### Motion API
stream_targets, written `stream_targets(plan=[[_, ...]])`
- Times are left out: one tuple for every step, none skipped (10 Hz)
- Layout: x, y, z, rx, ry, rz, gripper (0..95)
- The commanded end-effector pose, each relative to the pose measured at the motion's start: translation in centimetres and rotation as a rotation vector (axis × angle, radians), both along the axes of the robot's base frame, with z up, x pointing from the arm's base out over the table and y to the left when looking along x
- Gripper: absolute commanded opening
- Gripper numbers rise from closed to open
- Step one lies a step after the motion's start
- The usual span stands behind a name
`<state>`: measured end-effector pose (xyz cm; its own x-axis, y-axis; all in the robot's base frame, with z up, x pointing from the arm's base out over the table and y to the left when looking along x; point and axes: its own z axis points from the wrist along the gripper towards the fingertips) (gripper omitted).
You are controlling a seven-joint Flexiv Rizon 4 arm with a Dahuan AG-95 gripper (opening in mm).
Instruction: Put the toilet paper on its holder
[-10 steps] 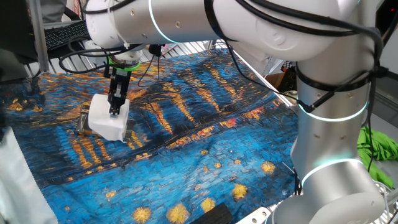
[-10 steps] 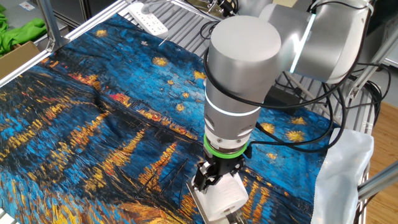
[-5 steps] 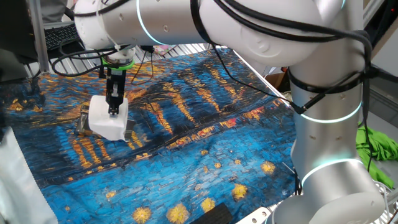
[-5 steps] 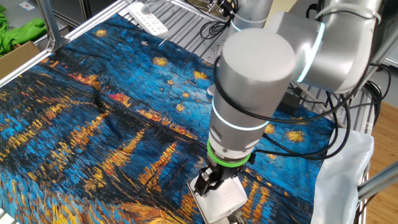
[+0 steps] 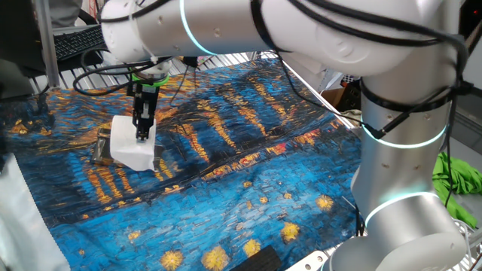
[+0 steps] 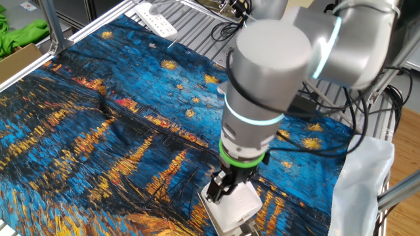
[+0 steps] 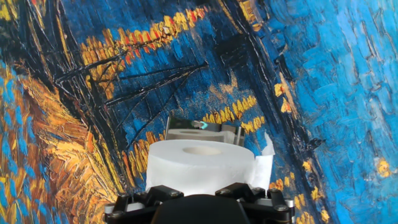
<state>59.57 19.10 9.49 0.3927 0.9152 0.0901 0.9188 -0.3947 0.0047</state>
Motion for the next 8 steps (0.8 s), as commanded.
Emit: stream_targets(plan=[[0.3,0.0,-0.3,0.018,-0.009,-0.05,0.0],[0.3,0.0,-0.3,0.019,-0.008,-0.073,0.0],[0.3,0.0,-0.3,0.022,-0.012,-0.088,0.0],[0.3,0.0,-0.3,0.018,-0.013,-0.094,0.0],[0.3,0.0,-0.3,0.015,-0.009,-0.096,0.0],[0.4,0.3,-0.3,0.005,-0.006,-0.109,0.0],[0.4,1.1,-0.2,0.01,0.0,-0.122,0.0],[0.5,1.8,-0.3,0.011,0.001,-0.129,0.0]])
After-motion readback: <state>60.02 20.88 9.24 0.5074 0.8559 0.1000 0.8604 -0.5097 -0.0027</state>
